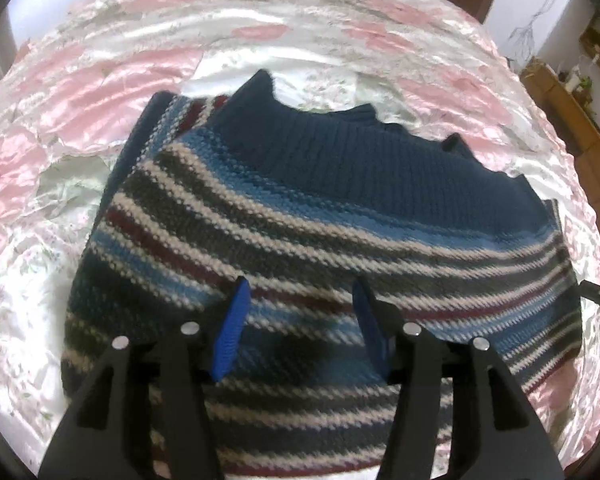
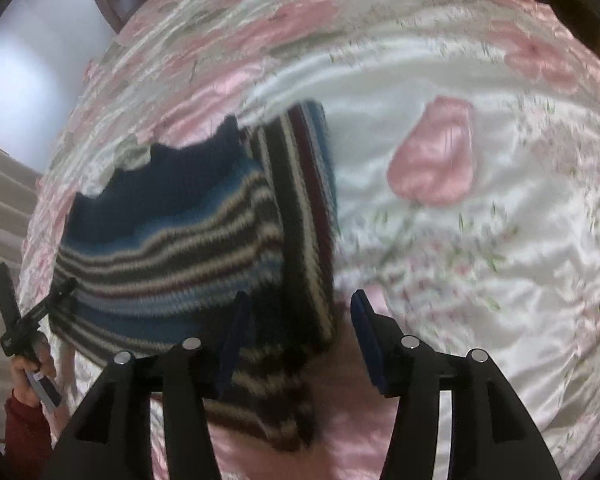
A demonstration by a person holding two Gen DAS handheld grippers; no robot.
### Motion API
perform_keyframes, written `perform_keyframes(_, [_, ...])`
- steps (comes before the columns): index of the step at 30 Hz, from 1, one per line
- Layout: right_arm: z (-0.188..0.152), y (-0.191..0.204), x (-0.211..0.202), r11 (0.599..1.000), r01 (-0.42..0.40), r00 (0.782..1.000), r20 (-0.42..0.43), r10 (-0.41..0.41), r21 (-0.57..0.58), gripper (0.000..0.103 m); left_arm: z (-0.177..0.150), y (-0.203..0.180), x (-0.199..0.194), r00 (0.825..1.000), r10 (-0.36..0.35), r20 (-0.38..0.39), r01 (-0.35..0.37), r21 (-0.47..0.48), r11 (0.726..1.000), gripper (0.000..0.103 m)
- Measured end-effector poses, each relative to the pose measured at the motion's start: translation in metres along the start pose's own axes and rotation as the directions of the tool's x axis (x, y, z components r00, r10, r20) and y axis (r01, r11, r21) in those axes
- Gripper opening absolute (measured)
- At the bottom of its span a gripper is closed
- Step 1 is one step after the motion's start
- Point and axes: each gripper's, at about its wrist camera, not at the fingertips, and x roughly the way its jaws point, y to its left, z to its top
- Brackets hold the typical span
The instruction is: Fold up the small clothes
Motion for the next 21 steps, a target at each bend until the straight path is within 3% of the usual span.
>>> perform_keyframes(14, [0.007, 0.011, 0.036, 0.998, 0.035, 0.996, -0.084, -0.039, -0.045, 0.062, 0.011, -0.026, 0.024, 1.000, -0.003, -0.028, 0.004, 0.023, 1.000, 0.058])
perform_keyframes(21, [0.006, 0.017, 0.047, 0.998, 0.017, 0.997, -0.078, -0.022, -0.053, 0.058, 0.009, -0.028, 0.026, 1.000, 0.006, -0.012, -0.005, 0.061, 0.998, 0.060])
